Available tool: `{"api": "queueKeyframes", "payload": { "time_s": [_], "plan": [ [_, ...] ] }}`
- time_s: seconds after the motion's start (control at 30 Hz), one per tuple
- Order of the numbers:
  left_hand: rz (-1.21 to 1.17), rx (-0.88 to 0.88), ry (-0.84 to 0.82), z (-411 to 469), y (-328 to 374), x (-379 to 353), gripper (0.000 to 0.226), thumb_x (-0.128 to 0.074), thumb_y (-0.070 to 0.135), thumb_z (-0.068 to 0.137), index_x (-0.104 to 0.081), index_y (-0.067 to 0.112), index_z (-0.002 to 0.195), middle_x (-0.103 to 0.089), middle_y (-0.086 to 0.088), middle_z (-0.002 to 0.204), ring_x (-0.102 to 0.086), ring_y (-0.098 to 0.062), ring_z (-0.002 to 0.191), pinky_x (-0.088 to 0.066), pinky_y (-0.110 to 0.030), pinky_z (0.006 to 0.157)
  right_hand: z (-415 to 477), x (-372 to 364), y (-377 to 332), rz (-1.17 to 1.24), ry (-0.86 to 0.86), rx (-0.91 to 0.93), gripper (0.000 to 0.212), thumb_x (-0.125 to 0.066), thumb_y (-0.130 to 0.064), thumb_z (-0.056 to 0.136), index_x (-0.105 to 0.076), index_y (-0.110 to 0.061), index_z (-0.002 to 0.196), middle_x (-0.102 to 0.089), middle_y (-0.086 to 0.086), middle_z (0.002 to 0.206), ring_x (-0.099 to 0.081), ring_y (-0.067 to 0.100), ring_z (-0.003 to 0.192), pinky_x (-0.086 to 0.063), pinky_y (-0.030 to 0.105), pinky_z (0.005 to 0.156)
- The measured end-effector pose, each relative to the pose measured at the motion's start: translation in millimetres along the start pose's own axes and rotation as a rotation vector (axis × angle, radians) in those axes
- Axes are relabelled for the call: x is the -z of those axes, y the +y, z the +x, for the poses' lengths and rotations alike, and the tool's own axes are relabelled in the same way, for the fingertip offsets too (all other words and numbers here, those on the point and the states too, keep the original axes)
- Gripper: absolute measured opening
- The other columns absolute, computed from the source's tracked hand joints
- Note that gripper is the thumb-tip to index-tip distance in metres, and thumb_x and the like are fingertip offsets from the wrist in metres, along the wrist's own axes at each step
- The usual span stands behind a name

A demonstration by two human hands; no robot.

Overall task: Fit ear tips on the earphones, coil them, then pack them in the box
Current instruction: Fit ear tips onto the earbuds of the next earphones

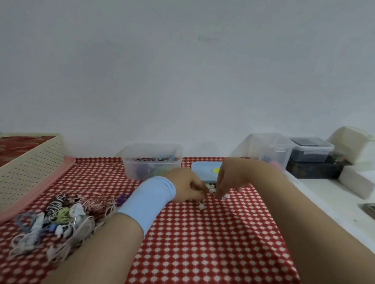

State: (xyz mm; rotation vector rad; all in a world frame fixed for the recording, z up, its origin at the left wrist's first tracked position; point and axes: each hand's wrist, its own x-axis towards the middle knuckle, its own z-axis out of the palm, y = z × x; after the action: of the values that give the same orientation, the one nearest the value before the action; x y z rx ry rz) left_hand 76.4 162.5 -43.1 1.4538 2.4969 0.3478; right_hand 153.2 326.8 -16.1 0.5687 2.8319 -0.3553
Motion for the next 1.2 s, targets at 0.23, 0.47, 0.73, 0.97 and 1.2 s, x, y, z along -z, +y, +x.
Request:
{"api": "queueKeyframes", "payload": {
  "time_s": [0.23,0.47,0.73,0.97,1.2],
  "plan": [
    [-0.054,-0.025,0.016,8,-18,-6,0.018,-0.07,0.039,0.086,-0.078,0.034,0.101,-0.071,0.018,0.103,-0.06,-0.001,0.088,-0.039,-0.013,0.073,14,-7,-2,-0.108,-0.001,-0.064,0.038,-0.092,-0.044,0.066,-0.069,-0.022,0.088,-0.072,-0.006,0.095,-0.069,0.016,0.089,-0.058,0.038,0.091],
    [-0.103,-0.068,0.075,13,-24,-17,0.021,-0.072,0.047,0.081,-0.077,0.036,0.098,-0.066,0.022,0.099,-0.055,0.003,0.088,-0.041,-0.017,0.08,24,-8,-4,-0.085,-0.031,-0.059,0.037,-0.09,-0.038,0.071,-0.067,-0.024,0.096,-0.072,-0.004,0.099,-0.069,0.016,0.09,-0.057,0.038,0.092],
    [-0.528,-0.026,0.302,8,-39,-9,0.006,-0.068,0.032,0.089,-0.071,0.031,0.095,-0.071,0.017,0.095,-0.064,0.001,0.094,-0.049,-0.024,0.092,8,10,-2,0.103,-0.019,0.094,0.006,-0.074,-0.034,0.083,-0.078,-0.031,0.086,-0.075,-0.014,0.078,-0.062,0.008,0.061,-0.049,0.026,0.064],
    [-0.737,0.045,0.413,6,-43,-14,0.018,-0.056,0.032,0.097,-0.072,0.032,0.106,-0.07,0.017,0.085,-0.061,-0.001,0.073,-0.044,-0.009,0.064,15,-3,-9,0.483,-0.018,0.206,0.004,-0.082,-0.02,0.078,-0.079,-0.02,0.081,-0.072,0.004,0.075,-0.054,0.015,0.054,-0.043,0.033,0.062],
    [-0.803,0.05,0.366,7,-47,-19,0.021,-0.057,0.025,0.098,-0.065,0.026,0.118,-0.072,0.015,0.076,-0.065,-0.001,0.067,-0.048,-0.013,0.067,20,-11,-10,0.88,0.131,0.255,0.016,-0.075,-0.004,0.084,-0.076,-0.008,0.099,-0.061,0.018,0.076,-0.04,0.015,0.044,-0.027,0.025,0.045]
  ]
}}
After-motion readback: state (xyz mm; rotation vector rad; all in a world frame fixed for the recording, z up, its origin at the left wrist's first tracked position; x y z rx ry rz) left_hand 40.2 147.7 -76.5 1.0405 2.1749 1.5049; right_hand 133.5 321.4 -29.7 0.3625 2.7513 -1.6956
